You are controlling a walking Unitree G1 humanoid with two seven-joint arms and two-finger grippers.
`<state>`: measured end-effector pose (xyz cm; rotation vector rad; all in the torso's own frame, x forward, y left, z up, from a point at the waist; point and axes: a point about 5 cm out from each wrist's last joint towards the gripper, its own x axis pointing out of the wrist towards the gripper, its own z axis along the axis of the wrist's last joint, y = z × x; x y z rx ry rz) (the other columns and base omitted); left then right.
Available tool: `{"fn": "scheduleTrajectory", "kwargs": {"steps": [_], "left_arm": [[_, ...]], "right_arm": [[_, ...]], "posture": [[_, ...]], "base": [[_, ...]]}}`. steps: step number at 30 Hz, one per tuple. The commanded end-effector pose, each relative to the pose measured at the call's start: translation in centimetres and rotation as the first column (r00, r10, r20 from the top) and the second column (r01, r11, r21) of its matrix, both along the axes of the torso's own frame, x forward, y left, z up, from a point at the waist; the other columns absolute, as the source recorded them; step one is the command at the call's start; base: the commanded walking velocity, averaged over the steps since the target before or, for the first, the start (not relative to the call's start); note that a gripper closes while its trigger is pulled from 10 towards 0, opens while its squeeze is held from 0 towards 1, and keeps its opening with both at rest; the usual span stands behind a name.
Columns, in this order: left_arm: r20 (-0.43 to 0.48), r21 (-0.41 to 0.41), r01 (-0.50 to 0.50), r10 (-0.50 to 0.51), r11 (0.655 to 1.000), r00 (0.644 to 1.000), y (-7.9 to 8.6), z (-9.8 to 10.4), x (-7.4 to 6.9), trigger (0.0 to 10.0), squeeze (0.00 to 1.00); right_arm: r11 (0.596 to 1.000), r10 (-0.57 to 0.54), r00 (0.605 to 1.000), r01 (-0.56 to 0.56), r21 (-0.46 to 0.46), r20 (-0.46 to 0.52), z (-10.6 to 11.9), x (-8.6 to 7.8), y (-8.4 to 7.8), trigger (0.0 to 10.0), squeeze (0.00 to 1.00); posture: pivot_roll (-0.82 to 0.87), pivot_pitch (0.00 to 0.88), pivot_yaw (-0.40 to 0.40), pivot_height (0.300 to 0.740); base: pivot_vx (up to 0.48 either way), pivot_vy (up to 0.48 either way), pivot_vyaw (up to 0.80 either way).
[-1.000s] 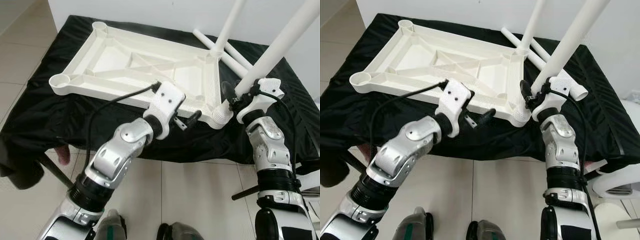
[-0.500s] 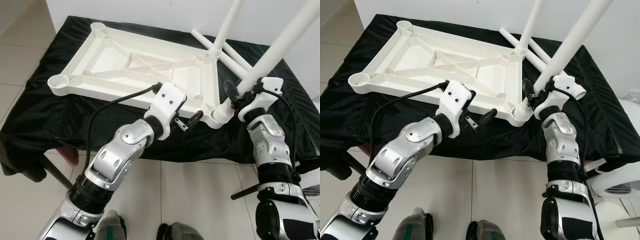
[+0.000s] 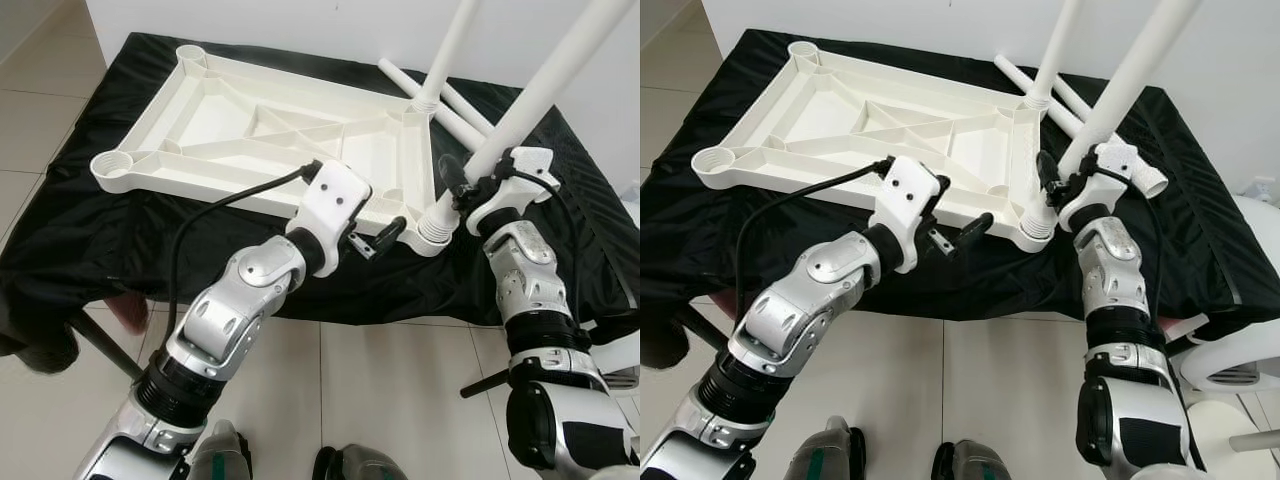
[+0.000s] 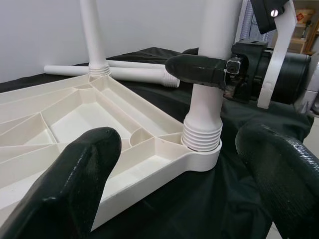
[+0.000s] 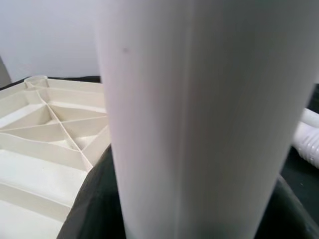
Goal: Building children table
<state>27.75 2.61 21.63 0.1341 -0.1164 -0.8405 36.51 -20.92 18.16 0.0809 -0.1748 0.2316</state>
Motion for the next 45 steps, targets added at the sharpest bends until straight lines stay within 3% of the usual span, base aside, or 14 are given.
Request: {"fn": "scheduleTrajectory", "kwargs": {"steps": [1, 4, 16, 33, 45], "left_arm": [[0.008, 0.004, 0.036, -0.036, 0.999, 0.999, -0.4, 0.3, -0.4, 10.0, 0.0], [0.01, 0.004, 0.033, -0.033, 0.999, 0.999, -0.4, 0.3, -0.4, 10.0, 0.0], [0.01, -0.004, 0.031, -0.031, 1.0, 0.999, -0.3, 0.5, -0.5, 10.0, 0.0], [0.014, -0.01, 0.031, -0.031, 0.999, 0.999, -0.3, 0.8, -0.5, 10.0, 0.0], [0.015, -0.013, 0.034, -0.034, 0.999, 0.999, -0.3, 1.0, -0.6, 10.0, 0.0]], "right_arm": [[1.0, 0.029, 0.993, -0.028, 0.006, -0.113, -2.6, -0.2, 0.6, 10.0, 0.0], [0.999, 0.049, 0.991, -0.05, -0.003, -0.125, -2.8, -0.2, 1.0, 10.0, 0.0], [0.999, 0.035, 0.986, -0.04, -0.031, -0.166, -3.6, -0.5, -0.4, 10.0, 0.0], [0.978, 0.205, 0.972, -0.209, -0.017, -0.115, -4.4, -1.2, 0.4, 10.0, 0.0], [0.98, 0.198, 0.972, -0.199, 0.01, -0.13, -4.1, -0.6, -1.0, 10.0, 0.0]], "posture": [[0.09, 0.08, -0.088, 0.74], [0.09, 0.079, -0.09, 0.74], [0.08, 0.076, -0.083, 0.74], [0.09, 0.089, -0.076, 0.74], [0.09, 0.098, -0.071, 0.74]], "base": [[0.0, 0.0, 0.0], [0.0, 0.0, 0.0], [0.0, 0.0, 0.0], [0.0, 0.0, 0.0], [0.0, 0.0, 0.0]]}}
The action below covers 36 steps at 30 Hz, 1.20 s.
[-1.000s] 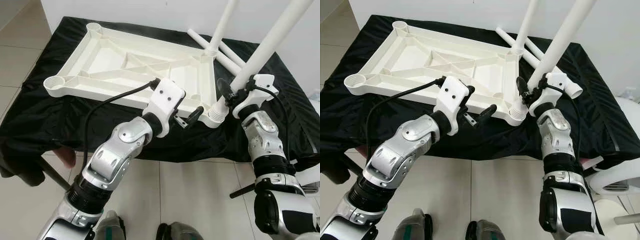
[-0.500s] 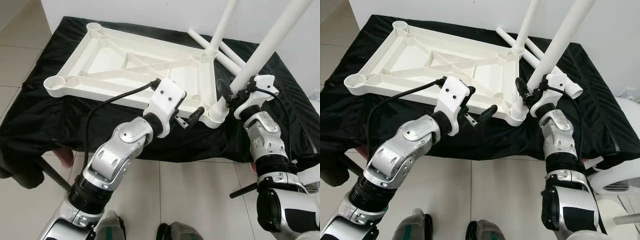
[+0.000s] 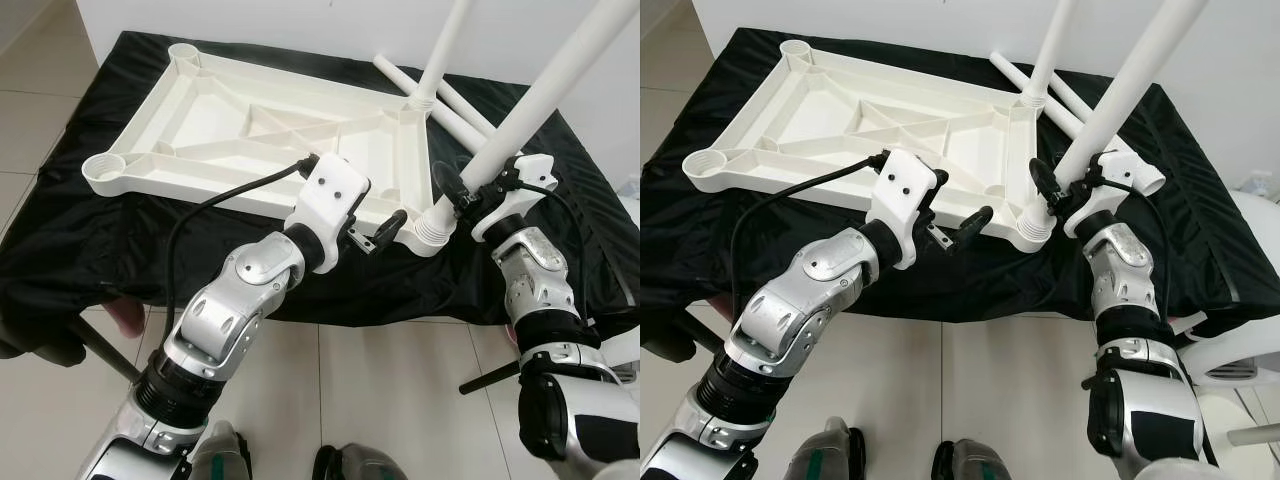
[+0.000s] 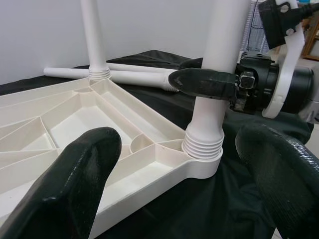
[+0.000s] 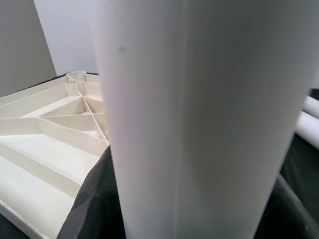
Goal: Building children table
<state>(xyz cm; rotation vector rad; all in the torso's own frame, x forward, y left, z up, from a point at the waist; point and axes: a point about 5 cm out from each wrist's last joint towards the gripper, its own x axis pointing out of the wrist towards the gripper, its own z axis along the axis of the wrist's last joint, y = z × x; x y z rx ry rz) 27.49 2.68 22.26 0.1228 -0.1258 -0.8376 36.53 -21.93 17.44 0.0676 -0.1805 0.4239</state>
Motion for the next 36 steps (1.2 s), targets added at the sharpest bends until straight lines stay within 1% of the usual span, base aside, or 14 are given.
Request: {"fn": "scheduleTrajectory", "kwargs": {"steps": [1, 2, 5, 13, 24, 26, 27, 32, 36], "left_arm": [[0.011, 0.0, 0.036, -0.036, 0.999, 0.999, -0.4, 0.4, -0.3, 10.0, 0.0], [0.01, -0.001, 0.035, -0.035, 0.999, 0.999, -0.4, 0.4, -0.4, 10.0, 0.0], [0.011, -0.001, 0.034, -0.034, 0.999, 0.999, -0.4, 0.5, -0.4, 10.0, 0.0], [0.011, -0.004, 0.032, -0.032, 0.999, 0.999, -0.4, 0.5, -0.4, 10.0, 0.0], [0.01, -0.008, 0.027, -0.027, 1.0, 1.0, -0.4, 0.6, -0.5, 10.0, 0.0], [0.009, -0.009, 0.029, -0.029, 1.0, 1.0, -0.4, 0.6, -0.5, 10.0, 0.0], [0.009, -0.009, 0.029, -0.029, 1.0, 1.0, -0.4, 0.6, -0.5, 10.0, 0.0], [0.004, -0.012, 0.034, -0.034, 0.999, 0.999, -0.4, 0.5, -0.7, 10.0, 0.0], [0.004, -0.014, 0.039, -0.039, 0.999, 0.999, -0.5, 0.5, -0.7, 10.0, 0.0]], "right_arm": [[1.0, 0.009, 0.989, -0.007, 0.011, -0.148, -3.2, -0.6, 0.1, 10.0, 0.0], [1.0, -0.01, 0.988, 0.01, 0.0, -0.157, -3.1, -0.3, 0.1, 10.0, 0.0], [1.0, -0.019, 0.986, 0.019, -0.001, -0.167, -3.0, -0.1, 0.2, 10.0, 0.0], [1.0, -0.021, 0.983, 0.022, 0.002, -0.184, -2.9, 0.4, 0.8, 10.0, 0.0], [0.999, -0.053, 0.984, 0.054, 0.0, -0.168, -3.0, 0.4, 0.7, 10.0, 0.0], [0.996, -0.091, 0.984, 0.093, 0.004, -0.153, -3.1, 0.3, 0.7, 10.0, 0.0], [0.996, -0.091, 0.984, 0.093, 0.004, -0.153, -3.1, 0.3, 0.7, 10.0, 0.0], [0.984, -0.167, 0.978, 0.172, 0.036, -0.124, -3.4, 0.0, 1.0, 10.0, 0.0], [0.979, -0.195, 0.974, 0.201, 0.039, -0.115, -3.5, -0.1, 1.1, 10.0, 0.0]], "posture": [[0.09, 0.098, -0.071, 0.74], [0.09, 0.098, -0.071, 0.74], [0.09, 0.098, -0.071, 0.74], [0.09, 0.099, -0.073, 0.74], [0.09, 0.1, -0.075, 0.74], [0.09, 0.101, -0.075, 0.74], [0.09, 0.101, -0.075, 0.74], [0.09, 0.103, -0.074, 0.74], [0.09, 0.104, -0.074, 0.74]], "base": [[0.0, 0.0, 0.0], [0.0, 0.0, 0.0], [0.0, 0.0, 0.0], [0.0, 0.0, 0.0], [0.0, 0.0, 0.0], [0.0, 0.0, 0.0], [0.0, 0.0, 0.0], [0.0, 0.0, 0.0], [0.0, 0.0, 0.0]]}}
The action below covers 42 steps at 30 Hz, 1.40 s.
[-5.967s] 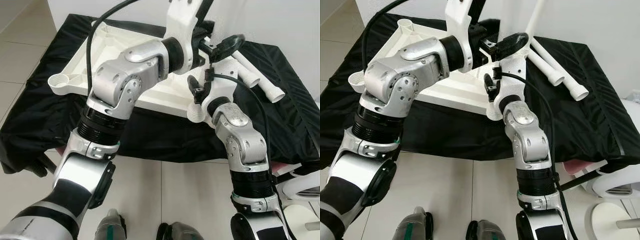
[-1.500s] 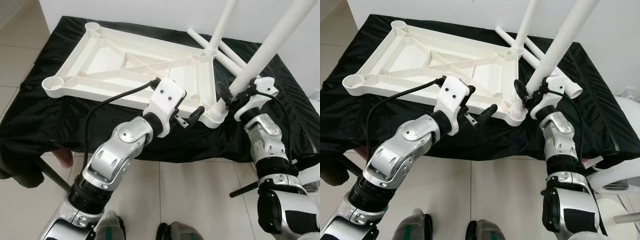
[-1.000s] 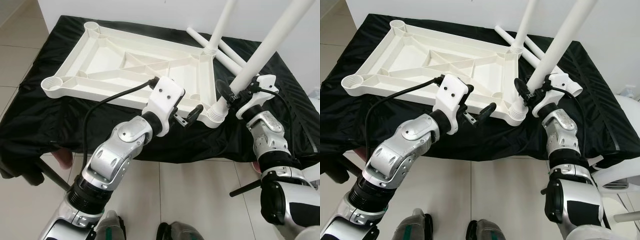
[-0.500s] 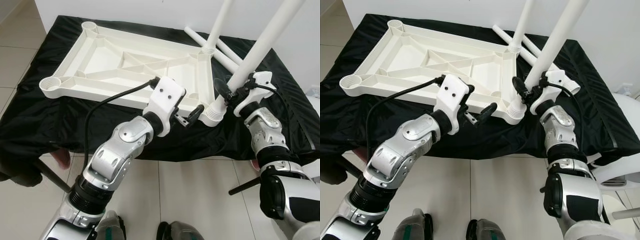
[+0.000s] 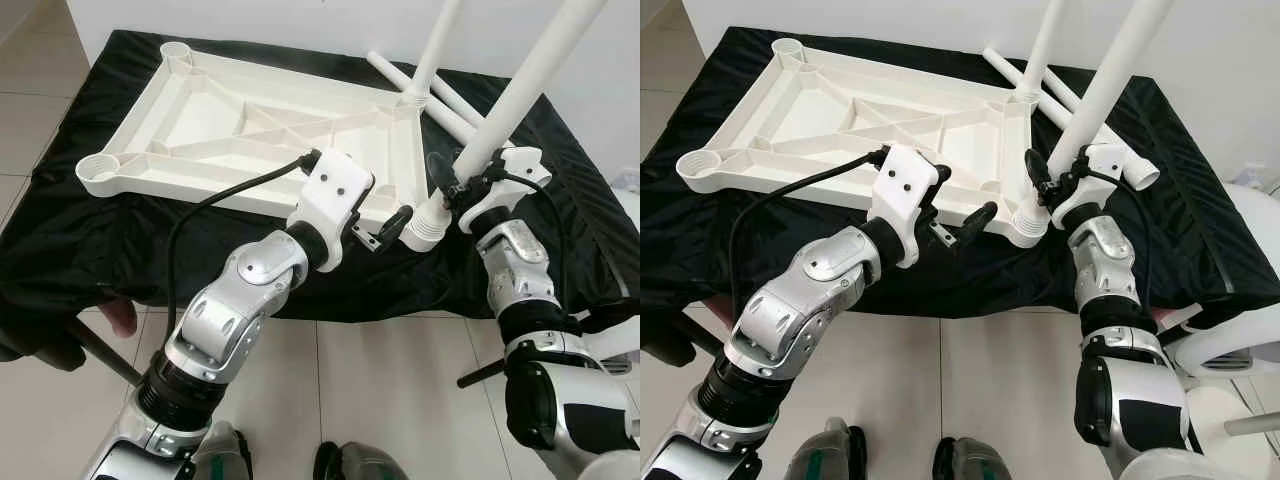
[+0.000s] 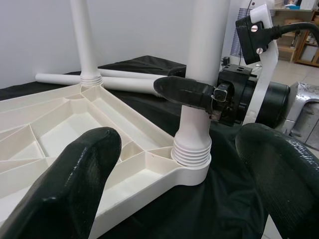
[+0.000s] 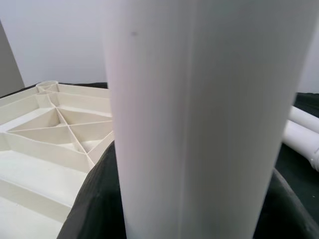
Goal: Building children table
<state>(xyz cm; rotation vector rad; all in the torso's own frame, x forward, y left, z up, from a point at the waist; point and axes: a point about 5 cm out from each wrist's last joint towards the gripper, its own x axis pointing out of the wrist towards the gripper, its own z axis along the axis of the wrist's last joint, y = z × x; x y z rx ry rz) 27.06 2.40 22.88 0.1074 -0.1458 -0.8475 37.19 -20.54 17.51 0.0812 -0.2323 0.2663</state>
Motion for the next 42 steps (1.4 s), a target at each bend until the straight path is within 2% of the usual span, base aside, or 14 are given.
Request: {"fn": "scheduleTrajectory", "kwargs": {"steps": [1, 13, 17, 25, 30, 32, 36, 42], "left_arm": [[-0.008, 0.007, 0.027, -0.027, 1.0, 1.0, -0.2, -0.1, -0.3, 10.0, 0.0], [-0.011, 0.001, 0.03, -0.03, 1.0, 0.999, -0.3, -0.1, -0.5, 10.0, 0.0], [-0.012, -0.002, 0.032, -0.032, 0.999, 0.999, -0.4, -0.1, -0.6, 10.0, 0.0], [-0.016, -0.004, 0.036, -0.036, 0.999, 0.999, -0.4, -0.1, -0.7, 10.0, 0.0], [-0.018, -0.008, 0.041, -0.041, 0.999, 0.999, -0.5, -0.1, -0.8, 10.0, 0.0], [-0.018, -0.008, 0.041, -0.041, 0.999, 0.999, -0.5, -0.1, -0.8, 10.0, 0.0], [-0.022, -0.011, 0.045, -0.045, 0.999, 0.999, -0.6, -0.1, -0.9, 10.0, 0.0], [-0.024, -0.011, 0.048, -0.048, 0.999, 0.999, -0.6, -0.1, -1.0, 10.0, 0.0]], "right_arm": [[0.999, -0.039, 0.988, 0.043, 0.022, -0.151, -3.5, -0.7, -0.3, 10.0, 0.0], [0.988, -0.147, 0.984, 0.15, 0.023, -0.099, -3.4, -1.1, 1.0, 10.0, 0.0], [0.982, -0.185, 0.98, 0.188, 0.032, -0.071, -3.0, -1.2, 2.2, 10.0, 0.0], [0.964, -0.257, 0.965, 0.26, 0.053, -0.056, -2.6, -1.3, 2.8, 10.0, 0.0], [0.93, -0.353, 0.933, 0.358, 0.08, -0.069, -2.3, -1.3, 3.4, 10.0, 0.0], [0.93, -0.353, 0.933, 0.358, 0.08, -0.069, -2.3, -1.3, 3.4, 10.0, 0.0], [0.903, -0.408, 0.909, 0.416, 0.106, -0.085, -2.0, -1.3, 4.2, 10.0, 0.0], [0.873, -0.474, 0.878, 0.479, 0.087, -0.072, -1.7, -1.5, 4.5, 10.0, 0.0]], "posture": [[0.09, 0.104, -0.074, 0.74], [0.09, 0.105, -0.079, 0.74], [0.09, 0.106, -0.082, 0.74], [0.09, 0.107, -0.082, 0.74], [0.09, 0.107, -0.081, 0.74], [0.09, 0.107, -0.081, 0.74], [0.09, 0.107, -0.079, 0.74], [0.09, 0.109, -0.08, 0.74]], "base": [[0.0, 0.0, 0.0], [0.0, 0.0, 0.0], [0.0, 0.0, 0.0], [0.0, 0.0, 0.0], [0.0, 0.0, 0.0], [0.0, 0.0, 0.0], [0.0, 0.0, 0.0], [0.0, 0.0, 0.0]]}}
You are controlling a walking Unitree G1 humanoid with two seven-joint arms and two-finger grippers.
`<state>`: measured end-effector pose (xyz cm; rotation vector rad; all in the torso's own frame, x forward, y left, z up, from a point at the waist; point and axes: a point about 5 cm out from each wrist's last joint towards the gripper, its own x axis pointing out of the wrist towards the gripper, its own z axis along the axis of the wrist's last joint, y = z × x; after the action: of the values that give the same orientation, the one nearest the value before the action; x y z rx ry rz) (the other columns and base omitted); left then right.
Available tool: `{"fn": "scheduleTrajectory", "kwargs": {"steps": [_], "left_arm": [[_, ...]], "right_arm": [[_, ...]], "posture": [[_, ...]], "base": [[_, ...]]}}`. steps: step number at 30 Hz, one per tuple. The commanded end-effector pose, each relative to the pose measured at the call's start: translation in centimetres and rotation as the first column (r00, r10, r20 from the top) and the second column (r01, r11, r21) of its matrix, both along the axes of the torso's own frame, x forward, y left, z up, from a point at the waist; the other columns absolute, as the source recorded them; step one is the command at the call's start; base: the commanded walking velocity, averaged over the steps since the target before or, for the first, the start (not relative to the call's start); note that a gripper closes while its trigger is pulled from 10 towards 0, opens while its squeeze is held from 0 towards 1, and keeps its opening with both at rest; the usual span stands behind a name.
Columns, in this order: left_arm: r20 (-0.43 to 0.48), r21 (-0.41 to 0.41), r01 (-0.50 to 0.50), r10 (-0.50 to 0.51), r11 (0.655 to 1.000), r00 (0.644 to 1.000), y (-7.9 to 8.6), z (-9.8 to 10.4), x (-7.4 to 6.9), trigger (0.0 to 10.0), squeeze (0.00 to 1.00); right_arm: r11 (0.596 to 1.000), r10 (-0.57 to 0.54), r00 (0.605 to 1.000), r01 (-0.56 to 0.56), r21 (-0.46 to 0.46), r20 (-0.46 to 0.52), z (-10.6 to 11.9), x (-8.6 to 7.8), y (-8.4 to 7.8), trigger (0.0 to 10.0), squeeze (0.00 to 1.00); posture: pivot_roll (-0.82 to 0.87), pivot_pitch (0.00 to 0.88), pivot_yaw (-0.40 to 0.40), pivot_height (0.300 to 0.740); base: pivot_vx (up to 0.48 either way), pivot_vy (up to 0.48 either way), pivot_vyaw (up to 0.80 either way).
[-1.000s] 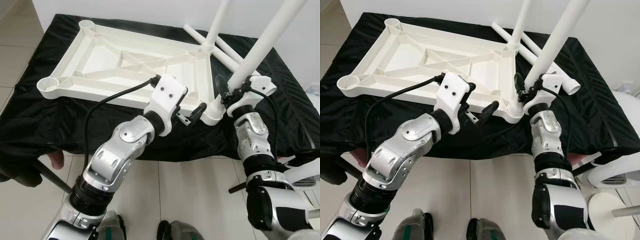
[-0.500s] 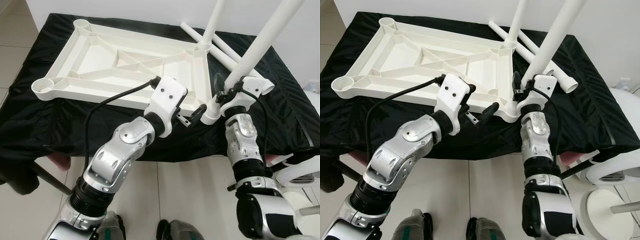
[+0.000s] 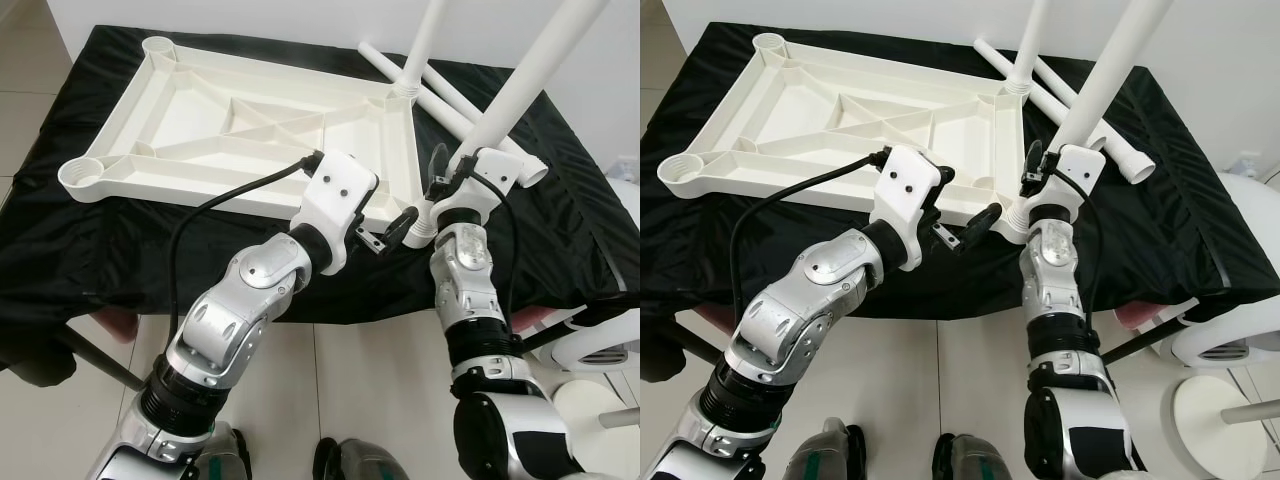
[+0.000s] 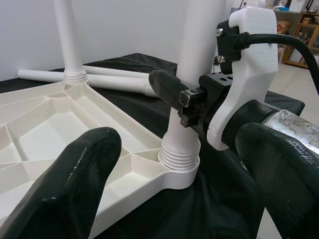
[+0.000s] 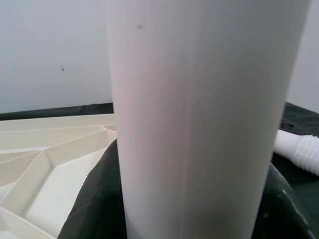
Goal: Building children table
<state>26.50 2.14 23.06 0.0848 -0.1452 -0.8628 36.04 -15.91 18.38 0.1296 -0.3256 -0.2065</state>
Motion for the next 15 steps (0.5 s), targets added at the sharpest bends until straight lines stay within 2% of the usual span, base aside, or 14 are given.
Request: {"fn": "scheduleTrajectory", "kwargs": {"steps": [1, 8, 11, 15], "left_arm": [[-0.015, 0.007, 0.032, -0.032, 0.999, 0.999, -0.37, -0.27, -0.44, 10.0, 0.0], [-0.019, 0.004, 0.033, -0.033, 0.999, 0.999, -0.37, -0.32, -0.51, 10.0, 0.0], [-0.021, 0.003, 0.037, -0.036, 0.999, 0.999, -0.37, -0.35, -0.58, 10.0, 0.0], [-0.021, 0.007, 0.041, -0.041, 0.999, 0.999, -0.34, -0.41, -0.62, 10.0, 0.0]], "right_arm": [[0.998, -0.052, 0.991, 0.055, 0.017, -0.125, -2.66, -0.35, -0.12, 10.0, 0.0], [0.988, -0.148, 0.976, 0.151, 0.012, -0.157, -3.01, -0.54, 0.09, 10.0, 0.0], [0.97, -0.232, 0.957, 0.242, 0.035, -0.175, -3.16, -0.79, 0.18, 10.0, 0.0], [0.964, -0.253, 0.952, 0.263, 0.038, -0.172, -3.1, -0.94, 0.43, 10.0, 0.0]], "posture": [[0.09, 0.109, -0.08, 0.74], [0.1, 0.109, -0.08, 0.74], [0.1, 0.106, -0.082, 0.74], [0.1, 0.102, -0.082, 0.74]], "base": [[0.0, 0.0, 0.0], [0.0, 0.0, 0.0], [0.0, 0.0, 0.0], [0.0, 0.0, 0.0]]}}
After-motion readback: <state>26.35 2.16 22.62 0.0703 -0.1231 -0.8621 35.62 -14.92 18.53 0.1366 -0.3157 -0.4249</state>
